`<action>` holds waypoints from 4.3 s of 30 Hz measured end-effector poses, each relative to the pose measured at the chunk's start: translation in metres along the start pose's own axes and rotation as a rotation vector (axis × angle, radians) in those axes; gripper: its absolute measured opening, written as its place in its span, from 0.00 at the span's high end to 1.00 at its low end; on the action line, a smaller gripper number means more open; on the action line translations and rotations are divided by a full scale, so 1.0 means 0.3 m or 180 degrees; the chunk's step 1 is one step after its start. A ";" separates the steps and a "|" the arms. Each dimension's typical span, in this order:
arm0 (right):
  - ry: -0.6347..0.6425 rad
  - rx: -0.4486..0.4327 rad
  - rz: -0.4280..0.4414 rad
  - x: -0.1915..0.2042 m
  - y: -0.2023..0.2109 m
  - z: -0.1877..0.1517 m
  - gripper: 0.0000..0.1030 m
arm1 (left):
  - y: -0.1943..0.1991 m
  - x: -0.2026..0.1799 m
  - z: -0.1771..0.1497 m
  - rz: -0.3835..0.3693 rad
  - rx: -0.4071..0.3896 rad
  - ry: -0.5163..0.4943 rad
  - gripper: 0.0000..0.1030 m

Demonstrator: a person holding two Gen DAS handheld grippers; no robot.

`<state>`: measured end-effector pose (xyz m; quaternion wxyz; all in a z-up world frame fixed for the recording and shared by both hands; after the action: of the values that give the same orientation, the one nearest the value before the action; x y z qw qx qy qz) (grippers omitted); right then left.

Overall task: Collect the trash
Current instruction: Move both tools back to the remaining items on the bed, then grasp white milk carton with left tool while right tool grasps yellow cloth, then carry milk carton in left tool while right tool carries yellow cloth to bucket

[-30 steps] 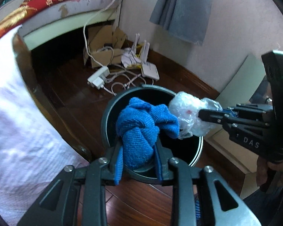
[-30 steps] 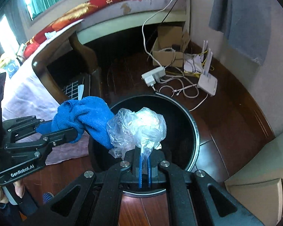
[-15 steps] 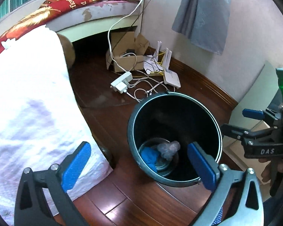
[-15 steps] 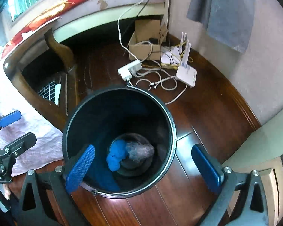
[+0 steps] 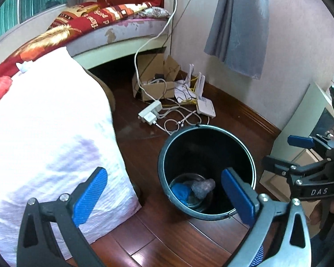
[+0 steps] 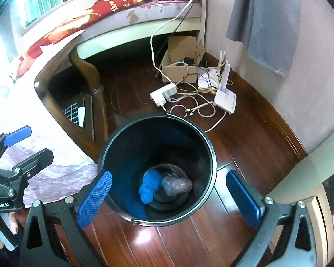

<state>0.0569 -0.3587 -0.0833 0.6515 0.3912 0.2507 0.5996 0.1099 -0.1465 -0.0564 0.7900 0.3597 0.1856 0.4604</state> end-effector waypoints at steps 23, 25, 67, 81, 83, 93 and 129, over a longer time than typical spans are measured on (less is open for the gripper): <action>0.0525 -0.0732 0.0616 0.465 0.218 0.144 0.00 | 0.396 0.435 -0.056 0.0866 -0.0552 0.0613 0.00; 0.0604 -0.0805 0.0695 0.535 0.232 0.158 0.00 | 0.436 0.495 -0.084 0.1027 -0.0583 0.0684 0.00; 0.1807 -0.0424 0.1860 1.795 -0.088 0.415 0.47 | 0.503 1.318 -0.200 0.1484 -0.0659 0.1444 0.12; 0.1644 -0.0585 0.2014 1.757 -0.082 0.455 0.67 | 0.431 1.376 -0.147 0.1178 -0.0655 0.1475 0.49; 0.1638 -0.0642 0.2022 1.746 -0.065 0.456 0.68 | 0.445 1.365 -0.143 0.1224 -0.0715 0.1438 0.50; 0.1534 -0.1006 0.2008 1.646 0.057 0.504 0.71 | 0.575 1.314 -0.098 0.1463 -0.0966 0.1279 0.50; 0.1091 -0.1178 0.1671 1.089 0.286 0.398 0.71 | 0.733 1.026 -0.143 0.1595 -0.1090 0.1291 0.50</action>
<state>0.1523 -0.0664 0.1006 0.4837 0.2115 0.1346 0.8386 0.1085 0.2052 0.0889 0.6486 0.1579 0.1647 0.7261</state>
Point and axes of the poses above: each gripper's, at about its wrist camera, not at the fingertips, and y roughly against the way its jaws point, x to its left, z to its top, the point moved 1 cm from there along -y, roughly the way its jaws point, and after that the axes turned 7 degrees about -y, right-handed, at the moved point
